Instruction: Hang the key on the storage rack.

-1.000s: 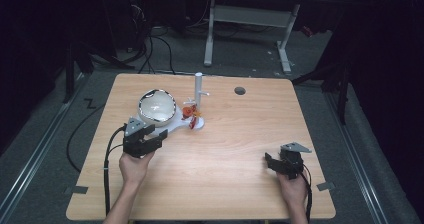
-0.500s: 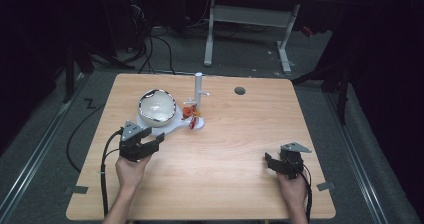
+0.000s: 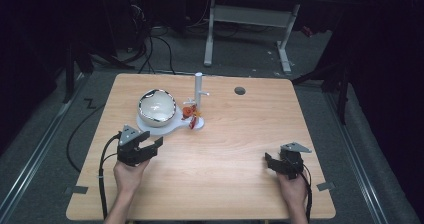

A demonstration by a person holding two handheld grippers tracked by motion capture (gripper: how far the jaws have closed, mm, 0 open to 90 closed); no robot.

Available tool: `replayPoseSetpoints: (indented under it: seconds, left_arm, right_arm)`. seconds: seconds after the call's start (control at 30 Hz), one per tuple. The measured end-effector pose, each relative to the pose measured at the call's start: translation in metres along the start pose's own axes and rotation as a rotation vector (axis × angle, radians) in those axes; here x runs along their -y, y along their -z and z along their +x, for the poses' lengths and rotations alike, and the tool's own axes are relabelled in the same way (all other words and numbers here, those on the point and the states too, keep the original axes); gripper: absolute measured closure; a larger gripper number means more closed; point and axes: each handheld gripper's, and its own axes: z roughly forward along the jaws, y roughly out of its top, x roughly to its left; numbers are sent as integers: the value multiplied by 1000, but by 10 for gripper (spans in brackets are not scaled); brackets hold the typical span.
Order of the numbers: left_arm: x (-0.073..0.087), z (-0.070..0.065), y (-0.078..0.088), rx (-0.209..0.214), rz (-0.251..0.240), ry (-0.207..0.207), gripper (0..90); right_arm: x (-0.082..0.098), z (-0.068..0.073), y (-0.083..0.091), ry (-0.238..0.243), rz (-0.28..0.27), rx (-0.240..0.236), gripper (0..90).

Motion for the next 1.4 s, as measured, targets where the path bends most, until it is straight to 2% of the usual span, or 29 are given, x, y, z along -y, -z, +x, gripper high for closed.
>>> replayPoseSetpoints:
  seconds: [0.87, 1.4]
  left_arm:
    - [15, -3, 1, -14, 40, -13, 366]
    - [23, 0, -2, -37, 65, -16, 355]
  right_arm:
    - [0, 0, 0, 1, 0, 0, 327]
    - [0, 0, 0, 1, 0, 0, 327]
